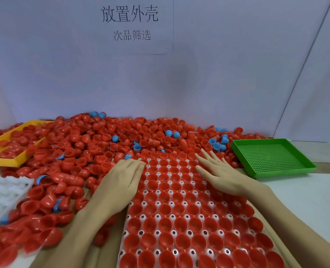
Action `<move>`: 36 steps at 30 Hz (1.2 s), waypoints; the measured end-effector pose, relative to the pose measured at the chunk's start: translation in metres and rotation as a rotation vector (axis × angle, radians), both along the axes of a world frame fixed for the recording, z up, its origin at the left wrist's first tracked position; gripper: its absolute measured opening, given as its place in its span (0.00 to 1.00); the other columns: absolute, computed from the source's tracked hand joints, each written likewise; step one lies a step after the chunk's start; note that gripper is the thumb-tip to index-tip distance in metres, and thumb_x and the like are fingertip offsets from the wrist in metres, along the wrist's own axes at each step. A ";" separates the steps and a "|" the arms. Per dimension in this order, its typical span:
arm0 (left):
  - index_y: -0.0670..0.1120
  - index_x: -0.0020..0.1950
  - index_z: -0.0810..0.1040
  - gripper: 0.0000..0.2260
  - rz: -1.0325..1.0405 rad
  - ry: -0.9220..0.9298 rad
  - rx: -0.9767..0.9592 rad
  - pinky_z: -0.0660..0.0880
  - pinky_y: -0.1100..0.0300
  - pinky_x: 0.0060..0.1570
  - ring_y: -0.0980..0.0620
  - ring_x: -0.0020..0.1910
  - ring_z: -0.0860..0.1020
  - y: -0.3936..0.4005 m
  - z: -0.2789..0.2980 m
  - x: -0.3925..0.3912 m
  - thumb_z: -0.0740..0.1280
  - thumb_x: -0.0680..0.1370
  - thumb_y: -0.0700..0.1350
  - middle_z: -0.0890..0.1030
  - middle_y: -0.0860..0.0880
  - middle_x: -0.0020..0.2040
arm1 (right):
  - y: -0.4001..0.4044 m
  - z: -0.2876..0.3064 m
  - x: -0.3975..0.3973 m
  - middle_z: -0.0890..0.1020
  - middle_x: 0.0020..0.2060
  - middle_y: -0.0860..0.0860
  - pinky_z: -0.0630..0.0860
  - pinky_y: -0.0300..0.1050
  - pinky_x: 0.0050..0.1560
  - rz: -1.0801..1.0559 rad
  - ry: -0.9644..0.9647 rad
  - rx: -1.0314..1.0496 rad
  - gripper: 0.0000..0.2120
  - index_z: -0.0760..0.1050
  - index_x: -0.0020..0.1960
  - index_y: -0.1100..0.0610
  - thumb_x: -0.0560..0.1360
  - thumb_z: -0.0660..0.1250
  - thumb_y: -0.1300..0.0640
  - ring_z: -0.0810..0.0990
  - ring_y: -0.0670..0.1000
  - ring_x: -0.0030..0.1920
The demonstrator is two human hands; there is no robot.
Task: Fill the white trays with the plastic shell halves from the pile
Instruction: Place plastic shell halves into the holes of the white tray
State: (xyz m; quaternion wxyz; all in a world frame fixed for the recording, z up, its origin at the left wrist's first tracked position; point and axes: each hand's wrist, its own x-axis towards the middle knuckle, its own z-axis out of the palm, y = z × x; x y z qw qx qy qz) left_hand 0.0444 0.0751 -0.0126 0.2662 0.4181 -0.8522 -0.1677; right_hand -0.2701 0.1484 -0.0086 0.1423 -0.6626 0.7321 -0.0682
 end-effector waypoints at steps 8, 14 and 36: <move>0.56 0.66 0.79 0.17 0.099 -0.100 -0.088 0.61 0.59 0.59 0.54 0.60 0.68 -0.024 -0.019 0.014 0.59 0.85 0.39 0.80 0.59 0.53 | -0.017 -0.007 0.003 0.44 0.84 0.45 0.38 0.61 0.83 -0.053 0.059 0.009 0.29 0.48 0.84 0.40 0.85 0.42 0.35 0.41 0.50 0.84; 0.59 0.66 0.81 0.12 -0.029 -0.049 -0.200 0.58 0.58 0.60 0.55 0.57 0.68 -0.014 -0.011 0.014 0.65 0.85 0.47 0.78 0.63 0.54 | 0.005 0.010 -0.009 0.51 0.84 0.43 0.43 0.56 0.84 -0.053 -0.150 -0.136 0.27 0.52 0.84 0.41 0.86 0.46 0.39 0.45 0.44 0.83; 0.58 0.61 0.84 0.10 -0.167 0.069 -0.189 0.75 0.62 0.52 0.58 0.48 0.78 0.002 -0.001 0.009 0.71 0.81 0.49 0.79 0.61 0.44 | 0.064 -0.001 -0.025 0.83 0.57 0.39 0.72 0.21 0.54 -0.239 -0.443 -0.625 0.14 0.78 0.67 0.49 0.83 0.63 0.49 0.79 0.30 0.58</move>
